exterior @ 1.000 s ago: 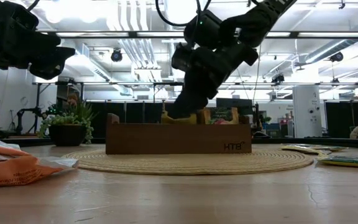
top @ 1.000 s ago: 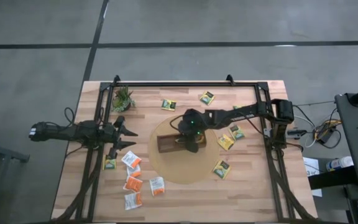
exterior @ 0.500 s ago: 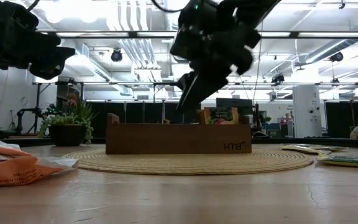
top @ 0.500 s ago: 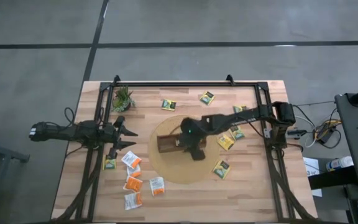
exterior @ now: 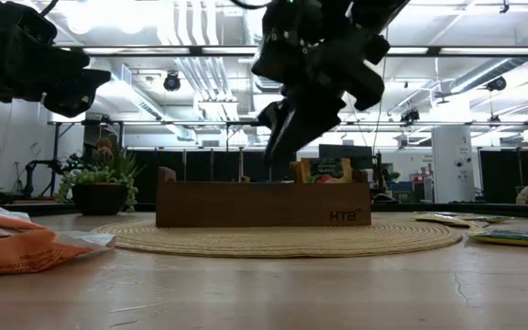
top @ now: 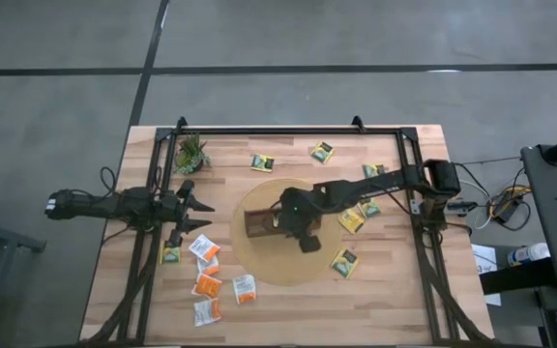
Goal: Pick & Place Tea
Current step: Adjust the wooden organizer
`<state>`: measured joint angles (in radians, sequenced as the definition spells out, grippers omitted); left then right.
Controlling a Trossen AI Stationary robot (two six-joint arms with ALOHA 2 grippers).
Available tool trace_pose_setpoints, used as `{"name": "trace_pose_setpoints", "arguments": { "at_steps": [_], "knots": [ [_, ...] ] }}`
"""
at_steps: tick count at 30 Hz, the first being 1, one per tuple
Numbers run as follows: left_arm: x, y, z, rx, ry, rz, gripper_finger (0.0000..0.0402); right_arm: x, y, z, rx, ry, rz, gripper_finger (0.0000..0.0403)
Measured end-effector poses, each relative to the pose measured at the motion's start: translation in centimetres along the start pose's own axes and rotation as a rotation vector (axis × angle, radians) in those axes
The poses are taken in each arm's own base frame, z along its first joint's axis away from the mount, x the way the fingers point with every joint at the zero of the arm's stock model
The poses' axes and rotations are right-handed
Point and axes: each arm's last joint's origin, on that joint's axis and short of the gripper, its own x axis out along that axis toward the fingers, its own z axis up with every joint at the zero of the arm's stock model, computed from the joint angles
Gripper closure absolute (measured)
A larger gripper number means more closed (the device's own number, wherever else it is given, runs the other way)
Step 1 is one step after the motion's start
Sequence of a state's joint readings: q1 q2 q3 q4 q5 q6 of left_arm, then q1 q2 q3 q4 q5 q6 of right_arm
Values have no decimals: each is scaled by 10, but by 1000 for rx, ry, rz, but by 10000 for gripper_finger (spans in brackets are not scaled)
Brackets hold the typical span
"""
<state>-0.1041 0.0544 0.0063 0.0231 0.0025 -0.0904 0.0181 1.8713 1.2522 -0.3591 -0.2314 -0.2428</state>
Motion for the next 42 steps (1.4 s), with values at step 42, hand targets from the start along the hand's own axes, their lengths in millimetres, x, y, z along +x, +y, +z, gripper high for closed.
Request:
{"name": "trace_pose_setpoints", "arguments": {
  "at_steps": [42],
  "knots": [
    [0,0,0,0,0,0,235,-9,-17,4,95,64,-389,328]
  ]
}}
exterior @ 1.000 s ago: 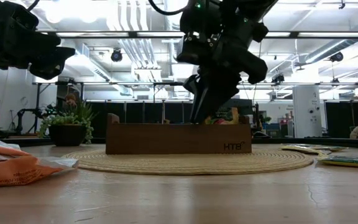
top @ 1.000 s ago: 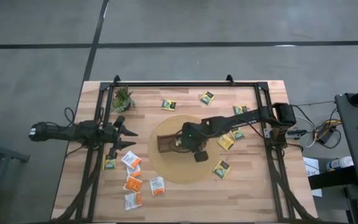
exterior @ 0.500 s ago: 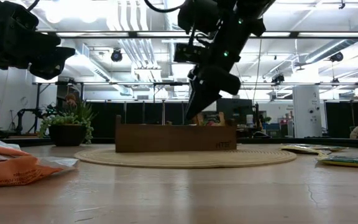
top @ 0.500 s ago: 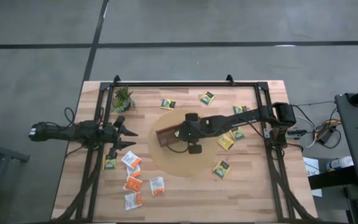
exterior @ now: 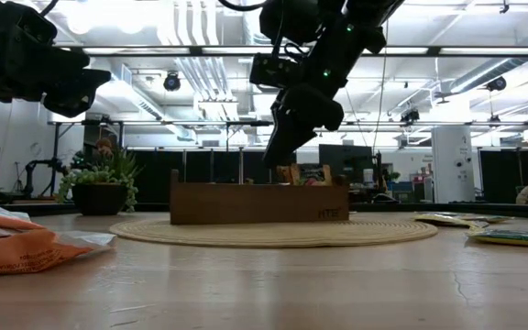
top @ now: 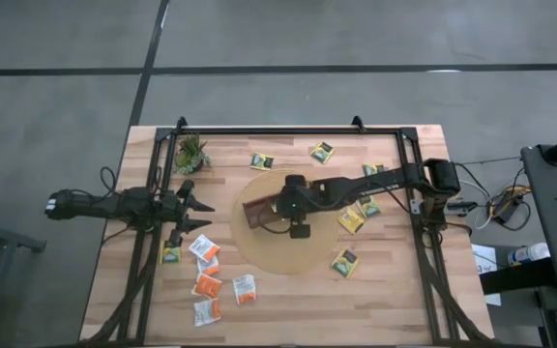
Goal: Pick & Place Tea
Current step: Adjust the wooden organizer
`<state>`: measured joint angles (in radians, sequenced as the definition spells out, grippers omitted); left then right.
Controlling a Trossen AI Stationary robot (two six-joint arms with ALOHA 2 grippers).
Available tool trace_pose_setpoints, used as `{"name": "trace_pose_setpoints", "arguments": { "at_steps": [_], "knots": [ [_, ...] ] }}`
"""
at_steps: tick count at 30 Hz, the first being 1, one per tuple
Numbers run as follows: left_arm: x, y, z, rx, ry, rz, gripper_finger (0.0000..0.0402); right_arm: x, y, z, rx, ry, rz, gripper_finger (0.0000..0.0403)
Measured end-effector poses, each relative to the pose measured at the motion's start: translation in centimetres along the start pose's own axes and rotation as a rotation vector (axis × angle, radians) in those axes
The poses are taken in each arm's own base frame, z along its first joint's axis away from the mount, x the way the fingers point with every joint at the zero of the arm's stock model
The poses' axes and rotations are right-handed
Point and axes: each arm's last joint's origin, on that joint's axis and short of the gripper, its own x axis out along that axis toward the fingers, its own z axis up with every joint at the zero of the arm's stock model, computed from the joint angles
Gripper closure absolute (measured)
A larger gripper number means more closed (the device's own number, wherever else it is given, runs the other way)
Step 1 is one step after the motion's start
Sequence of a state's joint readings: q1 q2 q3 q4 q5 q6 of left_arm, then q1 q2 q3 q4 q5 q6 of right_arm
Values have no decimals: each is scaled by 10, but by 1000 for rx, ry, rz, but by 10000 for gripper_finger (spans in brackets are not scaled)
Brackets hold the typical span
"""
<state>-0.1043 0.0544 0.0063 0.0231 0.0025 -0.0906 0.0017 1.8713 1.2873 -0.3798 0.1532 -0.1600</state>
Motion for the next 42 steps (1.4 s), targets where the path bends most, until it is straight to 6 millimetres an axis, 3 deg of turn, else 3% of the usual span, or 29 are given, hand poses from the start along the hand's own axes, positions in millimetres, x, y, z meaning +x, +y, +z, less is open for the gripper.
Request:
{"name": "trace_pose_setpoints", "arguments": {
  "at_steps": [8,14,30,42],
  "knots": [
    [0,0,0,0,0,0,235,3,-2,-5,-24,20,-2,326],
    [0,0,0,0,0,0,235,6,3,-13,-118,26,96,335],
    [0,0,0,0,0,0,235,12,-2,-19,-113,3,62,330],
    [0,0,0,0,0,0,235,34,-3,-25,-107,48,68,334]
  ]
}}
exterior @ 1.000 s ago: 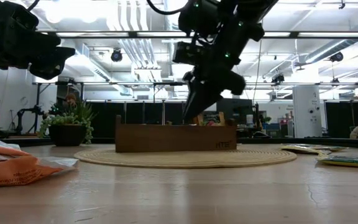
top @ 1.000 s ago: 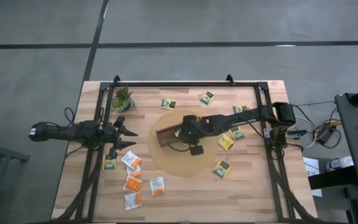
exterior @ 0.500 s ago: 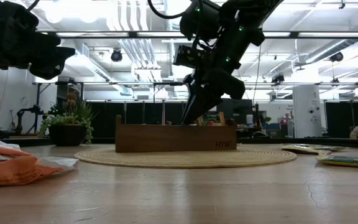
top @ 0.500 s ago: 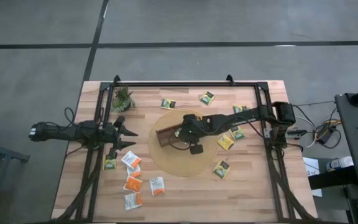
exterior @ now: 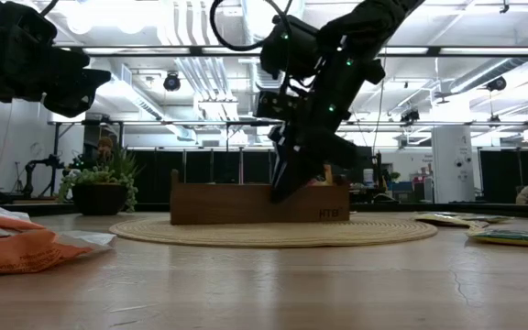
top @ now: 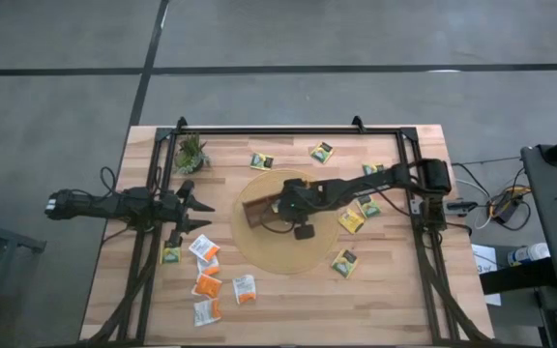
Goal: Pick & Place Tea
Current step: Adjust the wooden organizer
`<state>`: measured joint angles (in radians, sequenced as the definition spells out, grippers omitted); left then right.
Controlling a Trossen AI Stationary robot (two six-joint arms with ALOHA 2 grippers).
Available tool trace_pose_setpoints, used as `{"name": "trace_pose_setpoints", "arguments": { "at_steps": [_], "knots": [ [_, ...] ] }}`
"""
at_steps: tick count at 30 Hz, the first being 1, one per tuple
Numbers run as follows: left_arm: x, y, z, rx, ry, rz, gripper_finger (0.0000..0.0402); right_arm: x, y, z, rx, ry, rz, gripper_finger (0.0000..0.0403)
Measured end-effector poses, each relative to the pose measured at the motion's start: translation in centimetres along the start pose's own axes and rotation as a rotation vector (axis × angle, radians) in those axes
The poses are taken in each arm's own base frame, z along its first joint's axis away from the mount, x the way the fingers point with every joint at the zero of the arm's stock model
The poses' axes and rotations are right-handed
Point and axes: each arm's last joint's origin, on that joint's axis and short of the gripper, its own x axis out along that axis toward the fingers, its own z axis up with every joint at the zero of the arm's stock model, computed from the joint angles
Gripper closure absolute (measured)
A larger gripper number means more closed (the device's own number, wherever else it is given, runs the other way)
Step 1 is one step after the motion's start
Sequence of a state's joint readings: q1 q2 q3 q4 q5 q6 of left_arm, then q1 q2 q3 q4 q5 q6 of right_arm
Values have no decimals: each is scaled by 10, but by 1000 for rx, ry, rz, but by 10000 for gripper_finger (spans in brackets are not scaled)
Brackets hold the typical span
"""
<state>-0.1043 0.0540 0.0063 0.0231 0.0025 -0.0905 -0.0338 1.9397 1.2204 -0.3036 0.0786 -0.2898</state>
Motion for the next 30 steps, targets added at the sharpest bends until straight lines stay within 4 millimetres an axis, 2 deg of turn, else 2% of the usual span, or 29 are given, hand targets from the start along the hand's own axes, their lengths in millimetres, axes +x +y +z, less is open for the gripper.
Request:
{"name": "trace_pose_setpoints", "arguments": {
  "at_steps": [9,14,21,30],
  "knots": [
    [0,0,0,0,0,0,235,-16,-4,16,176,14,49,354],
    [0,0,0,0,0,0,235,-17,0,15,207,31,147,359],
    [0,0,0,0,0,0,235,-17,1,14,280,41,194,359],
    [0,0,0,0,0,0,235,-17,5,15,264,35,232,331]
  ]
}}
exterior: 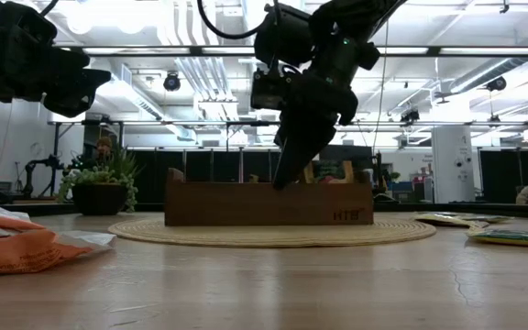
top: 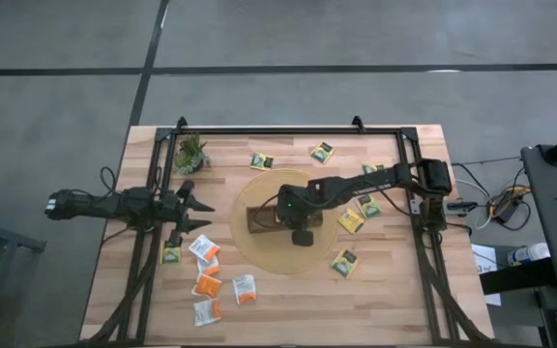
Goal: Pick & Place Tea
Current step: Adjust the wooden organizer, then adjust the yellow tea bag in the wooden organizer
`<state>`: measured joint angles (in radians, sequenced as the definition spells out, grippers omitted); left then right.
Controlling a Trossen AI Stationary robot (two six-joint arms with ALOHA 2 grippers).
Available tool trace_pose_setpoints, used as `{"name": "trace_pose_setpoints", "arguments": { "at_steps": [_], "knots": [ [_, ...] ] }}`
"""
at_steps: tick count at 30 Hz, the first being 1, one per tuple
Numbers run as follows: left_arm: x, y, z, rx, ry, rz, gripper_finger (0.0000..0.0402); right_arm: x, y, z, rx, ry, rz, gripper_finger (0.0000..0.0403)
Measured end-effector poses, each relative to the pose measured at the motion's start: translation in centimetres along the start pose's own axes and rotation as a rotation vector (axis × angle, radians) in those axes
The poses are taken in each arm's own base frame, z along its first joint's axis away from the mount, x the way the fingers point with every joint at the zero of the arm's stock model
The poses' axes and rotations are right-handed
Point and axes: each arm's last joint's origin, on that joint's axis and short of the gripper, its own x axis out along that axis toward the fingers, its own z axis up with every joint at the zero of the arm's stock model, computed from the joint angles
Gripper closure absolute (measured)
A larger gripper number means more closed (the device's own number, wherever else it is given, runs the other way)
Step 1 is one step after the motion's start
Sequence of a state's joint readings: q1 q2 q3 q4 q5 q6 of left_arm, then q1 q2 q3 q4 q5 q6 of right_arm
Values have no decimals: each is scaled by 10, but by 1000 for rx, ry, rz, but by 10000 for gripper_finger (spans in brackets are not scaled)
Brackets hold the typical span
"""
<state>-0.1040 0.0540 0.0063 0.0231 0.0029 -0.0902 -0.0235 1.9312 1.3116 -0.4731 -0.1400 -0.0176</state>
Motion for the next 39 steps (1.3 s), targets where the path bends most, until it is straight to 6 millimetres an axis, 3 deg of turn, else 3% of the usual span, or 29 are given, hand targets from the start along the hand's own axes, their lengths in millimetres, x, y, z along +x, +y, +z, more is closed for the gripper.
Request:
{"name": "trace_pose_setpoints", "arguments": {
  "at_steps": [17,26,39],
  "knots": [
    [0,0,0,0,0,0,235,-3,0,7,-46,-20,-26,252],
    [0,0,0,0,0,0,235,-7,-6,11,-104,-17,-302,246],
    [0,0,0,0,0,0,235,-10,-12,15,-119,-44,-511,249]
  ]
}}
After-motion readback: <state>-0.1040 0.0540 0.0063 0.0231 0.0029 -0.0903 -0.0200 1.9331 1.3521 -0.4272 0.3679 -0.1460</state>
